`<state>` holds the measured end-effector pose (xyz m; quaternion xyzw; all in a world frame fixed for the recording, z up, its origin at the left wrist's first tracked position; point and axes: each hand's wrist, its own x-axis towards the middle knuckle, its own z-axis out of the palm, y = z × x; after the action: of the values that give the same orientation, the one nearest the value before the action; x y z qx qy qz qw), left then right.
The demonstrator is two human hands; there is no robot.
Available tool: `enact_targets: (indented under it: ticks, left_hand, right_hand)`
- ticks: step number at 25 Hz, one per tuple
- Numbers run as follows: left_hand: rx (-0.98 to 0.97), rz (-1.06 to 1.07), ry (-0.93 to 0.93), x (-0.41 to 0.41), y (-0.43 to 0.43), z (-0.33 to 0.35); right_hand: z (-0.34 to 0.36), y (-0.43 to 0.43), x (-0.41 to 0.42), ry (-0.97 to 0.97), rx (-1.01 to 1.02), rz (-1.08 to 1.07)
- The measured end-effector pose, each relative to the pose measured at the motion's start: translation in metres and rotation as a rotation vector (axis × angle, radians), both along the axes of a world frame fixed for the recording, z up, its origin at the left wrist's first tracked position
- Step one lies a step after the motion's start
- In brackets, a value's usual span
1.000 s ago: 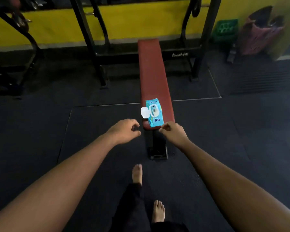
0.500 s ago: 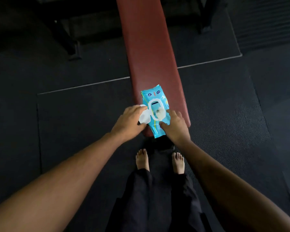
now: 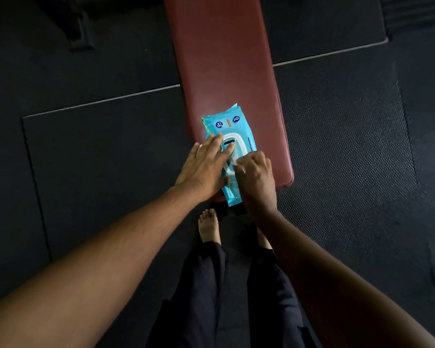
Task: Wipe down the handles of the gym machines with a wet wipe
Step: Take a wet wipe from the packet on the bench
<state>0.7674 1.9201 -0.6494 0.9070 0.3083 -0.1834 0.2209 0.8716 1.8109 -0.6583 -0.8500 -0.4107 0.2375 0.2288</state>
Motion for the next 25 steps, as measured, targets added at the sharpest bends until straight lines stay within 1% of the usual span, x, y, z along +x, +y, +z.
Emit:
enact_targets:
  ticks: [1,3,6,8,10,12,14,17,21,23,25]
  left_hand:
    - [0.008,0.008,0.013,0.002,-0.001,-0.002]
    - [0.007,0.027,0.040,0.005,-0.001,-0.004]
    - [-0.035,0.038,0.070,0.008,0.001,-0.004]
    - [-0.078,0.044,0.089,0.009,0.001,-0.002]
    - [-0.139,0.061,0.113,0.011,0.003,0.001]
    - [-0.191,0.067,0.128,0.012,0.007,0.010]
    - [-0.243,0.115,0.071,0.014,0.009,0.028]
    - [-0.340,0.296,-0.036,0.005,0.010,0.068]
    - [-0.320,0.433,-0.075,-0.024,0.011,0.135]
    - [-0.289,0.505,-0.092,-0.038,0.006,0.178]
    - [-0.240,0.607,-0.126,-0.056,-0.006,0.230]
  right_hand:
    - [-0.001,-0.001,-0.001,0.058,0.066,-0.033]
    - [0.002,-0.005,0.000,0.198,0.161,-0.171]
    - [0.019,-0.016,0.000,0.558,0.160,-0.430]
    - [0.031,-0.023,0.002,0.660,0.235,-0.502]
    - [0.044,-0.024,0.007,0.730,0.323,-0.470]
    - [0.058,-0.017,0.012,0.750,0.327,-0.425]
    - [0.070,-0.008,0.016,0.750,0.283,-0.451]
    - [0.098,0.002,0.019,0.739,0.246,-0.444]
    - [0.157,0.020,0.022,0.792,0.195,-0.266]
    - [0.194,0.031,0.021,0.813,0.210,-0.185]
    - [0.236,0.039,0.015,0.821,0.234,-0.043]
